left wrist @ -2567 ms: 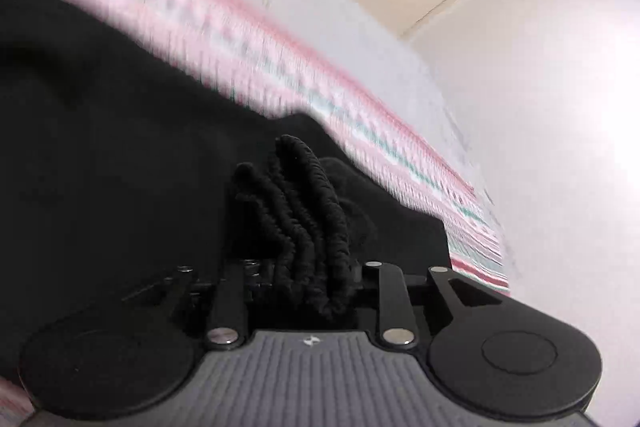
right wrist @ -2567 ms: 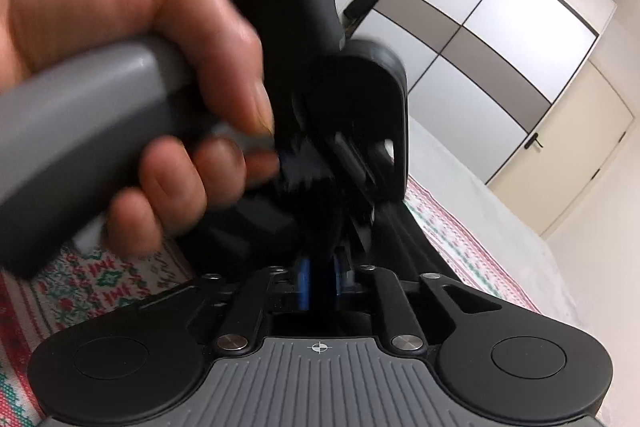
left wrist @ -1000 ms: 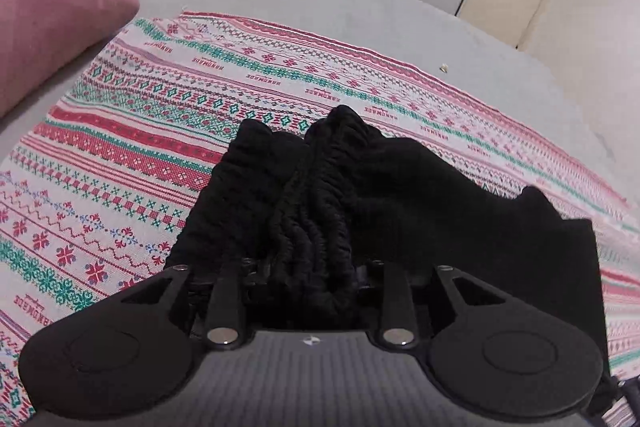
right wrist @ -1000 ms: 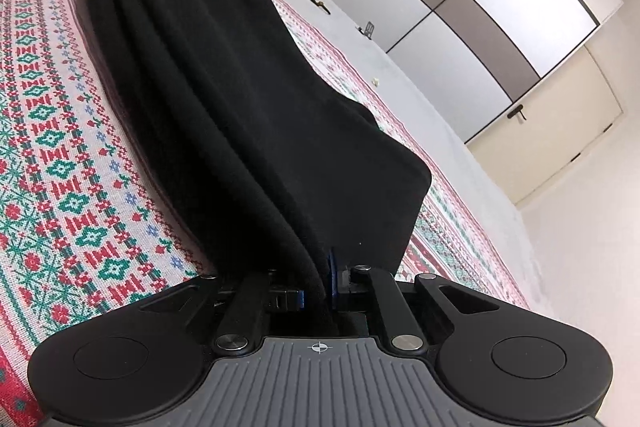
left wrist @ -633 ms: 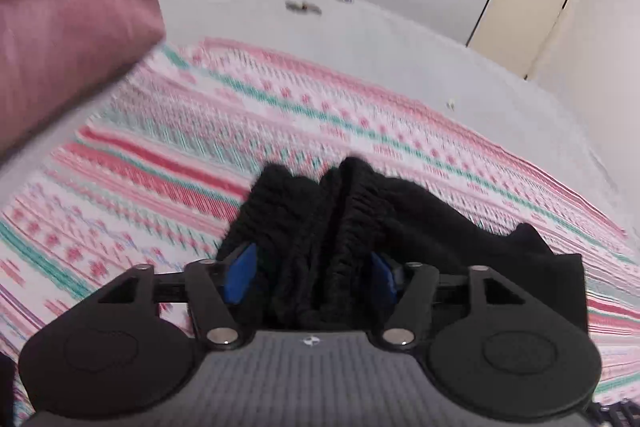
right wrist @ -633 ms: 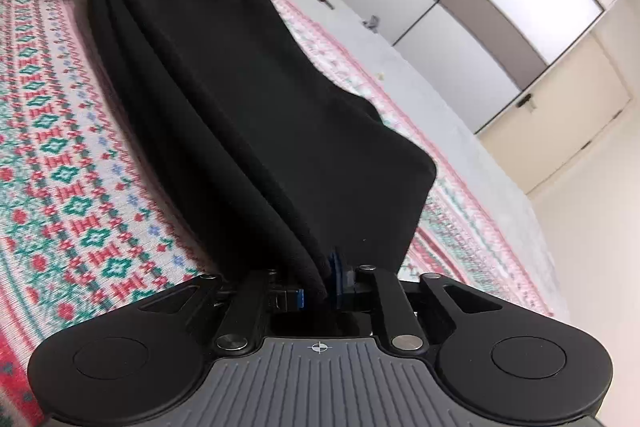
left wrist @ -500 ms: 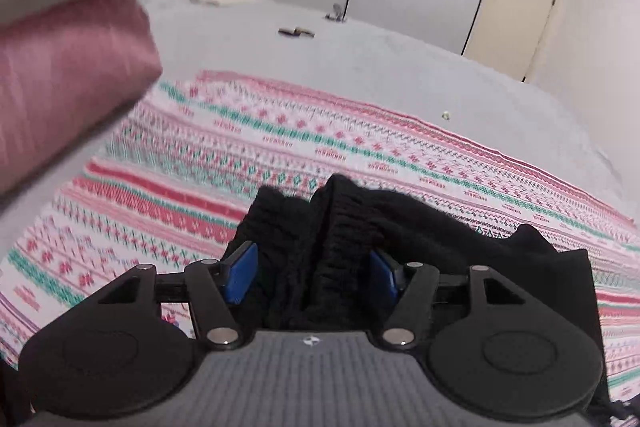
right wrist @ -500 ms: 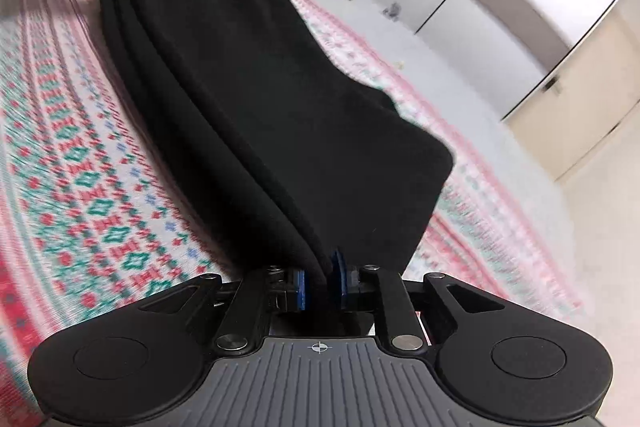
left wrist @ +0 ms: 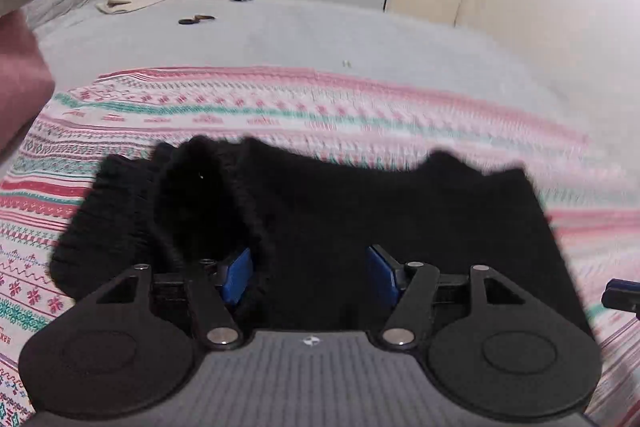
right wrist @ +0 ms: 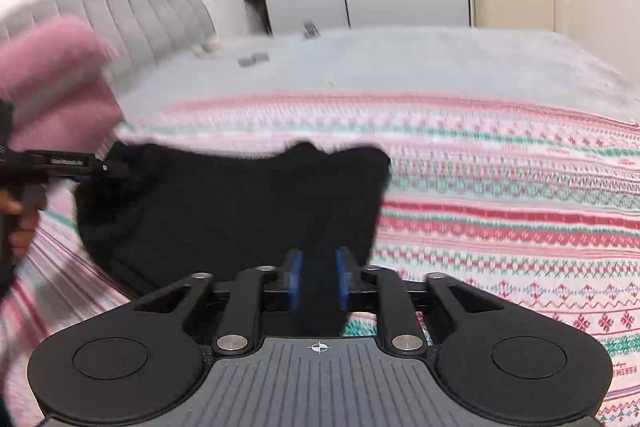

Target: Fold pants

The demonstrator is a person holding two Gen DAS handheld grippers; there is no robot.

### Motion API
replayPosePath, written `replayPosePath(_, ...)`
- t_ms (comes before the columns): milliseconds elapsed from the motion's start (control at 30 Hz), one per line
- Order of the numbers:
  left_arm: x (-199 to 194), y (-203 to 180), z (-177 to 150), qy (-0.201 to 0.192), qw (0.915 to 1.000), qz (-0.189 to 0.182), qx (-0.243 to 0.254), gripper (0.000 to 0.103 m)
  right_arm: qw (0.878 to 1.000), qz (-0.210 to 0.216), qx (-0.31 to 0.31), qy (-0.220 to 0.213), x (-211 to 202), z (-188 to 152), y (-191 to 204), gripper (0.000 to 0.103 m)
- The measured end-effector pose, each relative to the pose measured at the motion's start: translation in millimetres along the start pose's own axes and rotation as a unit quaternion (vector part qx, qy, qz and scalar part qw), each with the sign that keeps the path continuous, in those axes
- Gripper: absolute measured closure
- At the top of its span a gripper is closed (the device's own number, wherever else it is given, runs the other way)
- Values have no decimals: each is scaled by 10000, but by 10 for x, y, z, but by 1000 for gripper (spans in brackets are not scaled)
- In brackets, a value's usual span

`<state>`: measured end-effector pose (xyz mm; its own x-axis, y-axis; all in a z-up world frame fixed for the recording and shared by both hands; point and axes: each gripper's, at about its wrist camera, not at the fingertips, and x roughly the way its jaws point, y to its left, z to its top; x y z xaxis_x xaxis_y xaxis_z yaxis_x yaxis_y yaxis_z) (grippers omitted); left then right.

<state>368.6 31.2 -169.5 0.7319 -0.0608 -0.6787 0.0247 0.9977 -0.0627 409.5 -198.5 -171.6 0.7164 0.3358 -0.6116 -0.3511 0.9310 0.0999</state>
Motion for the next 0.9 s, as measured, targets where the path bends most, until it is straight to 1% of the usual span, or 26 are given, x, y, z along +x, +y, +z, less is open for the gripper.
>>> replayPosePath(33, 52, -31, -6, 68, 9999, 127, 67, 14, 9997, -80, -91, 200, 114, -26, 57, 93)
replayPosePath(100, 147, 47, 6, 276, 9989, 387, 0, 14, 9977, -33, -282, 618, 286, -106, 166, 93)
replayPosePath(133, 195, 115, 9, 356, 9978, 563, -53, 14, 9954, -1, -346, 894, 365, -166, 202, 93)
replayPosePath(167, 242, 185, 1, 410, 9957, 827, -63, 14, 9933, -64, -420, 1072, 427, -239, 224, 93)
replayPosePath(200, 298, 271, -11, 431, 9933, 1069, -27, 15, 9931, -111, -528, 1038, 436, -286, 243, 93)
replayPosePath(267, 335, 376, -21, 474, 9949, 889, -91, 16, 9933, -130, -539, 1016, 425, -301, 233, 93)
replayPosePath(333, 287, 361, 0, 458, 9950, 886, -93, 16, 9938, -86, -473, 1003, 421, -306, 213, 93)
replayPosePath(400, 192, 316, 26, 344, 9957, 843, -185, 16, 9941, -79, -401, 1007, 425, -319, 212, 93)
replayPosePath(467, 90, 205, 57, 146, 9974, 649, -275, 16, 9945, 8, -148, 1035, 364, -250, 221, 91)
replayPosePath(500, 46, 85, 70, 8, 9985, 478, -251, 15, 9946, 134, 81, 1028, 324, -213, 180, 86)
replayPosePath(533, 7, -25, 82, -64, 9992, 329, -210, 13, 9944, 254, 307, 975, 273, -193, 136, 84)
replayPosePath(567, -7, -148, 79, -93, 9997, 167, -167, 13, 9942, 341, 524, 878, 221, -192, 116, 84)
replayPosePath(667, 135, -706, 159, 88, 9991, -407, 102, 13, 9919, 461, 1003, 630, 80, -150, 17, 84)
replayPosePath(733, 296, -1118, 269, 187, 9971, -675, 291, 13, 9915, 409, 1047, 659, 81, -143, -25, 84)
replayPosePath(800, 529, -1543, 343, 370, 9938, -982, 369, 13, 9909, 321, 1019, 815, 143, -175, -38, 84)
replayPosePath(900, 828, -2071, 395, 553, 9917, -1055, 490, 13, 9891, 459, 1035, 941, 227, -253, -38, 84)
